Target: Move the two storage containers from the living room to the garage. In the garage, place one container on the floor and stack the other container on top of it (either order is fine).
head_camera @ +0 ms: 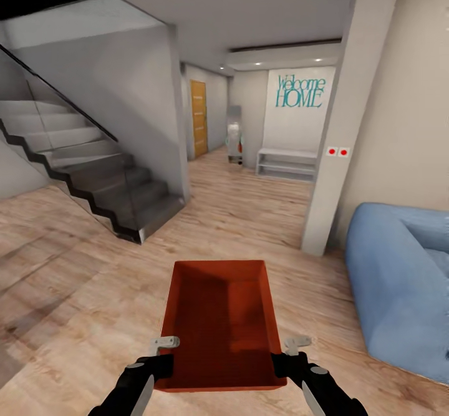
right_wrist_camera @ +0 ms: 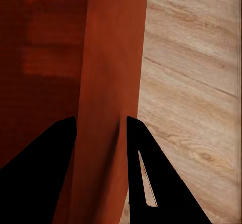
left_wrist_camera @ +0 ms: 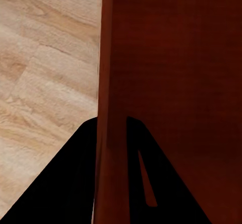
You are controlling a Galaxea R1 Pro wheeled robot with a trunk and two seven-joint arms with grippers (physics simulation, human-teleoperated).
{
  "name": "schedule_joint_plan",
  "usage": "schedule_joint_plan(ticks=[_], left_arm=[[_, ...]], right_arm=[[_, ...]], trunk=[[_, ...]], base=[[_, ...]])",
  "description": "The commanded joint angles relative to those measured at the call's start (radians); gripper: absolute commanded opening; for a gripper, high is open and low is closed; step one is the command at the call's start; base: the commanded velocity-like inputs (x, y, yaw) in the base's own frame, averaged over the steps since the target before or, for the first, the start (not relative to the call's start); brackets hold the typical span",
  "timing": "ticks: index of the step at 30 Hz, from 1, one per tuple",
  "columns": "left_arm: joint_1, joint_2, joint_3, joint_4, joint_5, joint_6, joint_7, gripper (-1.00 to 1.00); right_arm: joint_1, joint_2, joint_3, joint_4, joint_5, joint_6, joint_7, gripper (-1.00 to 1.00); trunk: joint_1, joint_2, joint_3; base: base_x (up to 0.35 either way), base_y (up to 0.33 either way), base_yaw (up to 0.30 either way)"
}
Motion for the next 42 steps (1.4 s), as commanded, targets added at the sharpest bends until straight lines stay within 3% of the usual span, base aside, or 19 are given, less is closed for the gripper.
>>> schedule_joint_plan(ticks=[1, 42], left_arm=[[0.0, 0.011, -0.001, 0.0, -0.006, 0.007, 0.012, -1.0], [0.0, 0.011, -0.002, 0.006, -0.007, 0.007, 0.012, -1.0]], right_arm=[[-0.001, -0.001, 0.009, -0.005, -0.016, -0.011, 0.018, -1.0], [-0.001, -0.001, 0.007, -0.005, -0.007, -0.011, 0.018, -1.0]], trunk=[[0.001, -0.001, -0.002], [0.001, -0.001, 0.001]], base=[[0.329, 0.0, -0.151], [0.329, 0.0, -0.045]])
